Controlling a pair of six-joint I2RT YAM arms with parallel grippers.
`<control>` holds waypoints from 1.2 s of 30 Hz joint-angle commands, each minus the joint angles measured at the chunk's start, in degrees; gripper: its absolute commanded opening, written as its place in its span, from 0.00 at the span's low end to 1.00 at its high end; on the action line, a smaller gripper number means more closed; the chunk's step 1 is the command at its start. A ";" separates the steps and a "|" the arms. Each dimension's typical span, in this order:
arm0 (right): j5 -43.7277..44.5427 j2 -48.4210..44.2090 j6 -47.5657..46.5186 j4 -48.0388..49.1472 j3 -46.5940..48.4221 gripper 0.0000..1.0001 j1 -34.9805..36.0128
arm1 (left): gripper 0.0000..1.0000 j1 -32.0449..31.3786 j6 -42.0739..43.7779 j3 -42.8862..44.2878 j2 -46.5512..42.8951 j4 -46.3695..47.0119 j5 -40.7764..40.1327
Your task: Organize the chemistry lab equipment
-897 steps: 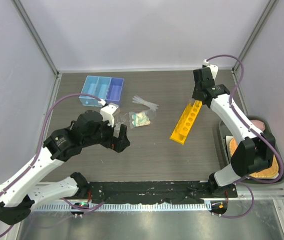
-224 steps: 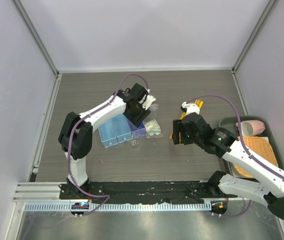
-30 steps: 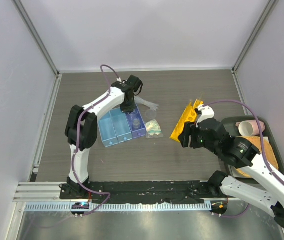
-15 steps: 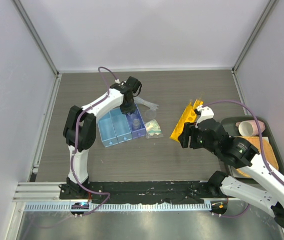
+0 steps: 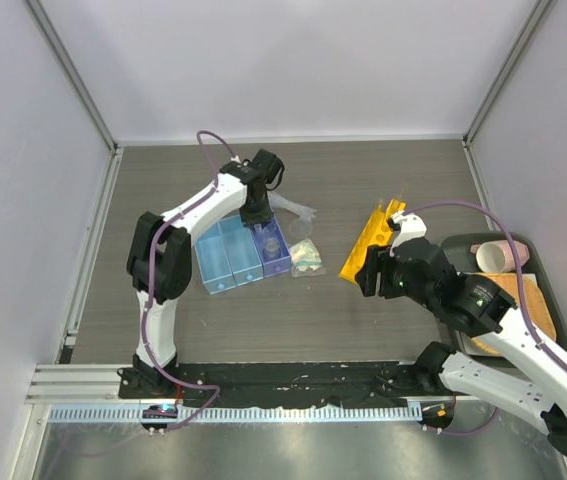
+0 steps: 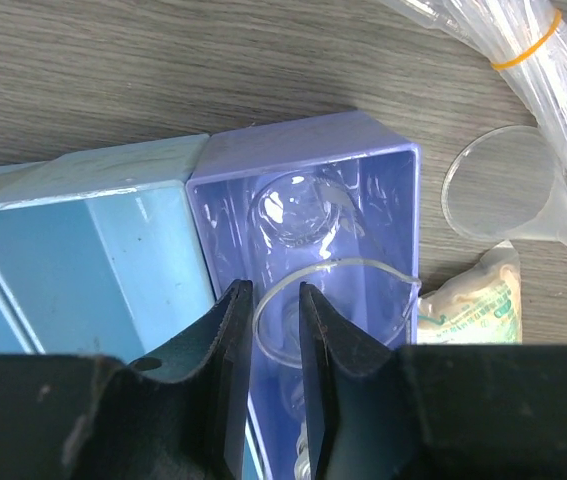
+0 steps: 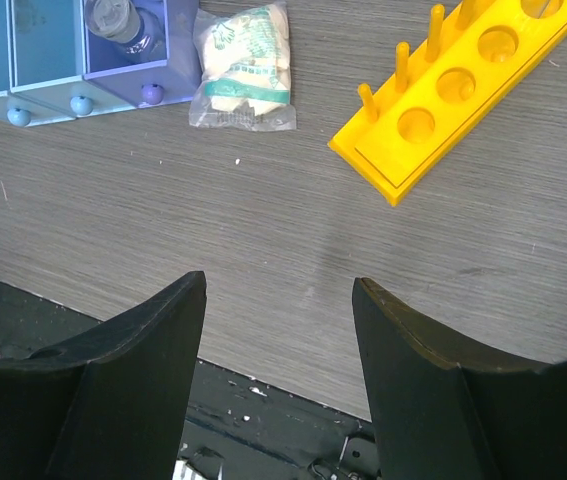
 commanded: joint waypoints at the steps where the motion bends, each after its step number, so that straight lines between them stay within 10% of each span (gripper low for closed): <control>1: 0.18 -0.27 0.54 2.54 0.07 0.66 0.32 | 0.28 0.07 1.36 4.22 -2.60 -4.24 -0.59; 23: -0.61 0.61 0.45 3.59 0.86 0.66 0.32 | 0.28 0.07 4.35 12.04 -7.17 -12.94 -3.05; 36: 2.28 10.70 -1.92 7.46 5.51 0.66 0.32 | 0.41 -0.02 10.77 7.75 -24.56 -14.79 0.46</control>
